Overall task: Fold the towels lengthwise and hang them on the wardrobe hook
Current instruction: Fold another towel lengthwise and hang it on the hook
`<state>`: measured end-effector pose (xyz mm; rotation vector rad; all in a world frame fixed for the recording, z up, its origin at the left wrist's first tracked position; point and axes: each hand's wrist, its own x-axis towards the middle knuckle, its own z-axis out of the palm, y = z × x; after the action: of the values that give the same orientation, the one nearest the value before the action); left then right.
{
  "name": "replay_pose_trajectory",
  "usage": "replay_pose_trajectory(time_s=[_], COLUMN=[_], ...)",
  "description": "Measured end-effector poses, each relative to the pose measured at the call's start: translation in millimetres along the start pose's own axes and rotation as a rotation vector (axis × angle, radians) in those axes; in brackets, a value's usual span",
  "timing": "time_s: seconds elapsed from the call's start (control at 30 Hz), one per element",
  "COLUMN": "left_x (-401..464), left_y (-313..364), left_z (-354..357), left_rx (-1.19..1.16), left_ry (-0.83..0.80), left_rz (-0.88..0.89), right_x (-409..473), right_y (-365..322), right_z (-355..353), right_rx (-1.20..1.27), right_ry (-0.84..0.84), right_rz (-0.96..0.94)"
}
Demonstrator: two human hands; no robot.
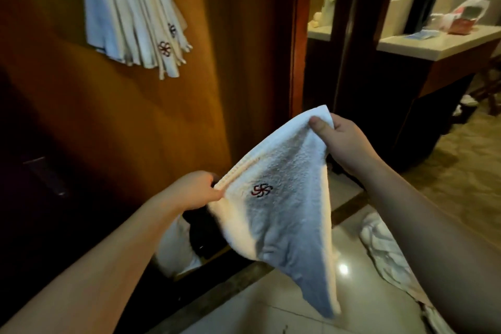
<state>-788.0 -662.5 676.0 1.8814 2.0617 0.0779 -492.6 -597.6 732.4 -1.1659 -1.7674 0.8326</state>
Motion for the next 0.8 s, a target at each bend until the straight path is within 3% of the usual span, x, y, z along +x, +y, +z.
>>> replay_pose_trajectory(time_s=[0.1,0.2,0.53,0.7,0.8], left_x=[-26,-55,-158,-201,-221], left_y=[-45,-91,-184,-218,-233], left_z=[10,10,-6,-13,-17], left_rx=[0.175,0.177,-0.334,-0.519,-0.970], left_ry=[-0.012,0.024,0.409,0.505,0.595], left_rz=[-0.111,-0.162,-0.268,-0.278,-0.252], right_x=[-9,-21,-60,-72,-80], right_y=[-16,-32,-48,-64,-72], right_z=[28,58,132,148,156], right_rx=[0.029,0.059,0.060,0.033,0.066], right_ry=[0.006,0.016,0.080,0.015,0.006], right_rz=[-0.010,-0.021,0.019,0.017,0.007])
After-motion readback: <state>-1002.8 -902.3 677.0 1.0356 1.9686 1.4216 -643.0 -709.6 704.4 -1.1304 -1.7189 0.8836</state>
